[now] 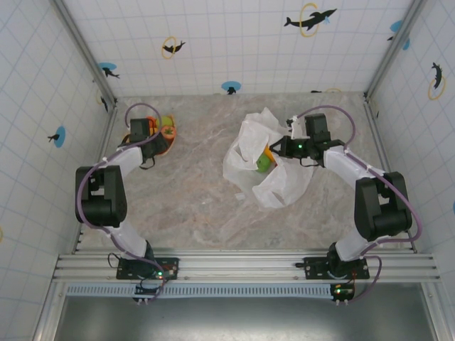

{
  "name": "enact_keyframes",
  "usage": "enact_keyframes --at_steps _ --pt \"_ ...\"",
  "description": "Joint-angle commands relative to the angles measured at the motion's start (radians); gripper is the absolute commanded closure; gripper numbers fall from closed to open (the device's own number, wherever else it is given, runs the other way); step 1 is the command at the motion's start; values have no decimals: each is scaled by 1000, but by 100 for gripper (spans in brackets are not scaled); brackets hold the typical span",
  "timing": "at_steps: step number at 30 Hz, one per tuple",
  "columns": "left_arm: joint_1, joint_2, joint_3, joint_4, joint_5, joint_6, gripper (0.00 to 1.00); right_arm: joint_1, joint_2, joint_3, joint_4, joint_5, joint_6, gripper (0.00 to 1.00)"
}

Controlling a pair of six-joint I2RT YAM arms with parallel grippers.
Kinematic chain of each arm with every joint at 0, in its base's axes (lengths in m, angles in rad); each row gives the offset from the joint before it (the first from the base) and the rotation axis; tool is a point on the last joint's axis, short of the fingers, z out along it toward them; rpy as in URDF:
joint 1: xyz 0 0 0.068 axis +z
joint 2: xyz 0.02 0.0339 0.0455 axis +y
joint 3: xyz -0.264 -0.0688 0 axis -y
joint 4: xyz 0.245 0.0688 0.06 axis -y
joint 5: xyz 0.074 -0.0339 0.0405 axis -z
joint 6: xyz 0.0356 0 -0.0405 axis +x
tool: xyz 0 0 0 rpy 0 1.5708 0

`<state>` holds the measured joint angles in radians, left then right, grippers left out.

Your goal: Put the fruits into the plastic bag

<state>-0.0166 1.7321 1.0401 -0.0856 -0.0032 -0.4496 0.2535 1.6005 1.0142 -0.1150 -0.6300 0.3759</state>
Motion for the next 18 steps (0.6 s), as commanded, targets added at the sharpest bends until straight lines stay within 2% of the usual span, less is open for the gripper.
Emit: enact_keyframes --at_steps 1,18 --pt "12 28 34 -8 23 3 29 -5 8 -13 11 -10 -9 100" --pt "17 69 43 11 36 2 40 -7 1 -9 3 -8 -9 100"
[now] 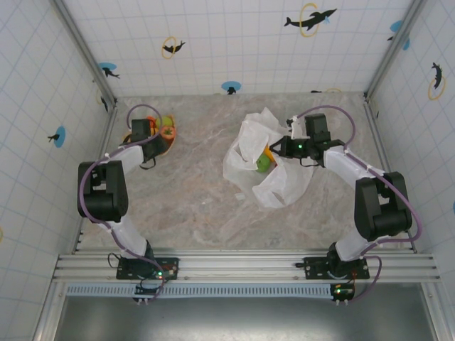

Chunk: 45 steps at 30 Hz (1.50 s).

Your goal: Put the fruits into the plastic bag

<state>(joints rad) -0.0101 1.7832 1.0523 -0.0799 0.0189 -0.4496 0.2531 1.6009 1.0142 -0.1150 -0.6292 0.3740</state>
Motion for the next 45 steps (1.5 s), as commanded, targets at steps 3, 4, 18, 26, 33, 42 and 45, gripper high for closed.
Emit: enact_keyframes --at_steps 3,4,18,26,33,42,45 --pt "13 21 33 8 19 1 42 -7 2 -5 1 -7 -9 100" --pt "13 21 34 8 19 2 43 -6 2 -5 0 -7 -8 100" --pt "13 -79 -17 9 -2 -12 52 -7 8 -2 -1 -9 -10 100" --pt "13 -219 -79 -1 -20 -24 53 -6 7 -4 3 -10 -11 100" --pt "-18 -433 -192 45 157 -69 53 -6 14 11 2 -13 -10 100" --pt "-507 -545 -290 144 262 -141 53 -6 25 34 4 -11 3 100" --pt "-645 -486 -279 211 264 -158 53 -5 27 43 5 -10 8 100"
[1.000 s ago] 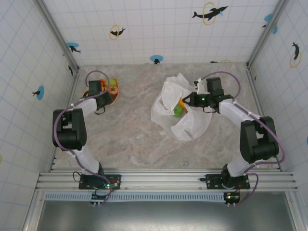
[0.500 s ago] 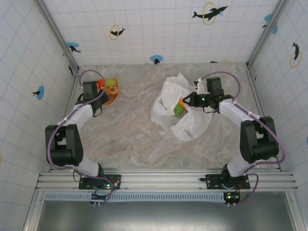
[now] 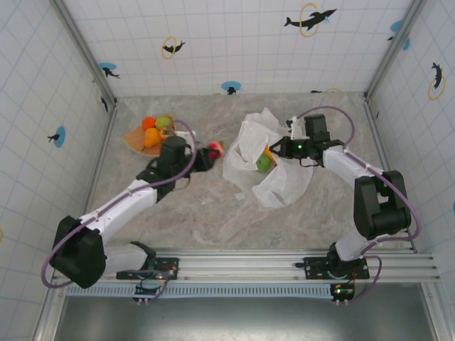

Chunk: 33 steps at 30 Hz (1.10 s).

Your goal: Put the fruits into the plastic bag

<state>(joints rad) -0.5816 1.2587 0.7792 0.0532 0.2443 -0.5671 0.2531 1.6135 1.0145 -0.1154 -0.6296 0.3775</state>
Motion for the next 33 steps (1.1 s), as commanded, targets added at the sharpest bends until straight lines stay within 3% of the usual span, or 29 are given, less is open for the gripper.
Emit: enact_keyframes --at_steps 1,5,21,33 --pt "-108 70 10 89 37 -33 53 -5 14 44 4 -10 6 100" --pt "-176 206 92 73 18 13 53 -3 12 49 1 -13 11 100" --pt "-241 498 237 100 151 46 52 6 11 71 -24 -19 11 100" --pt "-267 681 337 201 104 16 49 24 -4 49 31 -41 64 100"
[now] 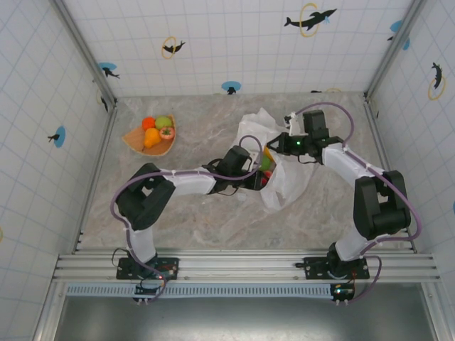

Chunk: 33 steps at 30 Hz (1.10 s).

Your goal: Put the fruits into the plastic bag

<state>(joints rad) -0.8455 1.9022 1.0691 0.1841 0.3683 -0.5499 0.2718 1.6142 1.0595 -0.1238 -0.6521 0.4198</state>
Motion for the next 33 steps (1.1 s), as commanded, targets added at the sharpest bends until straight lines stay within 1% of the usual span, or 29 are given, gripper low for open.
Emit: enact_keyframes --at_steps 1,6,11,14,20,25,33 --pt "-3 52 57 83 -40 -2 49 5 -5 -2 44 -18 26 100" --pt "-2 103 77 163 -153 -5 48 8 -12 -29 50 -16 30 100" --pt "-2 144 86 204 -180 -8 44 4 -21 -48 42 -14 20 100" --pt "-2 134 69 211 -185 -2 38 -2 -23 -50 38 -11 15 100" --pt "-3 64 24 187 -211 42 29 -8 -20 -49 39 -13 13 100" --pt "-1 -23 -31 147 -247 74 24 -11 -22 -49 36 -10 9 100" --pt "2 -165 -158 55 -245 96 22 -20 -19 -50 36 -9 4 100"
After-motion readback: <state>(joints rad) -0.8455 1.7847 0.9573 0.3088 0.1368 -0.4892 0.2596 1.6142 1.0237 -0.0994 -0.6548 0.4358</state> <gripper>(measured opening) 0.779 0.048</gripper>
